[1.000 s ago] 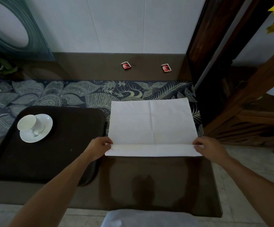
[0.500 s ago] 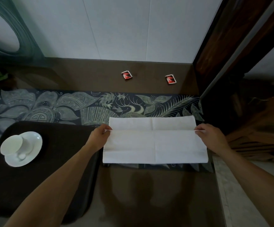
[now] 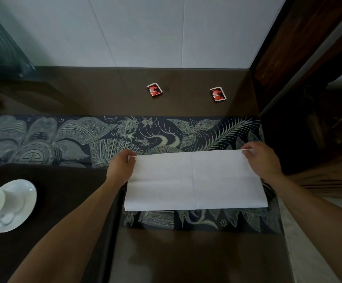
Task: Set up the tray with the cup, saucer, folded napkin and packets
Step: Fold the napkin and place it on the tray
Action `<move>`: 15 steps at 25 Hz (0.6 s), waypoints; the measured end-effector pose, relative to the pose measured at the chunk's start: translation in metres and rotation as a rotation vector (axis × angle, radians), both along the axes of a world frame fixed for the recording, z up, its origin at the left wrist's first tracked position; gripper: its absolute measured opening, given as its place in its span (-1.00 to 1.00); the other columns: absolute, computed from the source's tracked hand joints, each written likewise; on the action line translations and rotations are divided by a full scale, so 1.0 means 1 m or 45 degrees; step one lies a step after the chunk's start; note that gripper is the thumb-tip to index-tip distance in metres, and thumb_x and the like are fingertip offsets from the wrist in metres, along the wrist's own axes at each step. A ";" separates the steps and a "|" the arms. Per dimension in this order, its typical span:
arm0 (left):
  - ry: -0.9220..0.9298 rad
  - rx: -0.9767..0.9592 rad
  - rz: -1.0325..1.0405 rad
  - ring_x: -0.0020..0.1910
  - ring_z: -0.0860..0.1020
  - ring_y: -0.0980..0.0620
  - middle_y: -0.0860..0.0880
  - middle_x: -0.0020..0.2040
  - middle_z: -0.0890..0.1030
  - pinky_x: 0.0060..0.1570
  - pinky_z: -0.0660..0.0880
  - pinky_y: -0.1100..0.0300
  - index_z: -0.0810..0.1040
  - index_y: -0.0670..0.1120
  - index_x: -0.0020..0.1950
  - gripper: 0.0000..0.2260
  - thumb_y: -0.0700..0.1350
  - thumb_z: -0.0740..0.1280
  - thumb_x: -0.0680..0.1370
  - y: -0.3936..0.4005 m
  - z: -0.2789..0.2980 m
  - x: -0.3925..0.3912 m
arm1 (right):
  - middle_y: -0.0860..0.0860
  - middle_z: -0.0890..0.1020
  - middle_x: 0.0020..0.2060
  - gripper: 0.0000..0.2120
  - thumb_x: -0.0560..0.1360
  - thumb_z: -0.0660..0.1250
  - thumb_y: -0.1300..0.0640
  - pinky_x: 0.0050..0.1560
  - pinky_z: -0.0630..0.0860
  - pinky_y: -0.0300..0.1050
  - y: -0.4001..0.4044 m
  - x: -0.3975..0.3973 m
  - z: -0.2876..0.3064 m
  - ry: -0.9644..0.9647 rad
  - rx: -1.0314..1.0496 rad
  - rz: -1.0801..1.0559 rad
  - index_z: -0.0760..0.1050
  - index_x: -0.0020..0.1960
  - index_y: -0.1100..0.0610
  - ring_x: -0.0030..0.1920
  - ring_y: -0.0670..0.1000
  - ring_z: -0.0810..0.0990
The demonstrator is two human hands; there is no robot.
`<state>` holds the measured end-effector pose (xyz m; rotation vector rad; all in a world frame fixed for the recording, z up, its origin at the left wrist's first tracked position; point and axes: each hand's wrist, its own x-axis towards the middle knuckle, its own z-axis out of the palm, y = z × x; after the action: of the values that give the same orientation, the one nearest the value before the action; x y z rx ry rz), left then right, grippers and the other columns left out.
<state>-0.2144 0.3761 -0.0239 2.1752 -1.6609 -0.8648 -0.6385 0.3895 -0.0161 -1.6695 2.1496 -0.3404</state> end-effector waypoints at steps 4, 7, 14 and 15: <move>-0.125 -0.024 -0.003 -0.13 0.55 -0.10 -0.04 -0.14 0.59 -0.13 0.49 0.03 0.55 -0.03 0.08 -0.86 -0.12 0.25 0.57 -0.005 -0.009 -0.003 | 0.13 0.58 0.05 -0.88 0.55 0.29 0.14 -0.03 0.54 0.11 -0.006 0.003 -0.013 0.145 0.008 0.007 0.57 0.06 0.09 0.06 0.18 0.52; -0.258 -0.107 -0.031 0.00 0.51 -0.11 -0.03 -0.05 0.58 0.09 0.44 -0.10 0.53 -0.04 0.07 -0.87 -0.11 0.24 0.56 -0.005 -0.016 -0.003 | 0.14 0.59 0.04 -0.90 0.53 0.32 0.15 -0.05 0.50 0.10 -0.004 0.005 -0.021 0.252 -0.020 -0.026 0.57 0.02 0.08 0.07 0.23 0.49; -0.458 -0.222 0.001 0.20 0.42 -0.19 -0.15 0.19 0.49 0.19 0.34 -0.16 0.48 -0.07 0.23 -0.75 -0.12 0.29 0.56 0.004 -0.019 -0.016 | 0.18 0.44 0.23 -0.66 0.45 0.39 0.20 0.15 0.36 0.26 0.012 0.023 -0.020 0.389 -0.114 -0.177 0.48 0.21 0.09 0.25 0.29 0.32; -0.481 -0.279 -0.028 0.23 0.41 -0.21 -0.17 0.23 0.47 0.22 0.35 -0.18 0.47 -0.08 0.26 -0.72 -0.12 0.30 0.55 0.010 -0.017 -0.024 | 0.17 0.41 0.29 -0.61 0.45 0.39 0.18 0.20 0.35 0.28 0.018 0.033 -0.018 0.391 -0.176 -0.117 0.46 0.26 0.09 0.30 0.28 0.30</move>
<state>-0.2382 0.3862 -0.0411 2.2663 -1.8462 -0.2652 -0.6059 0.4076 -0.0338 -1.8012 2.4821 -0.2796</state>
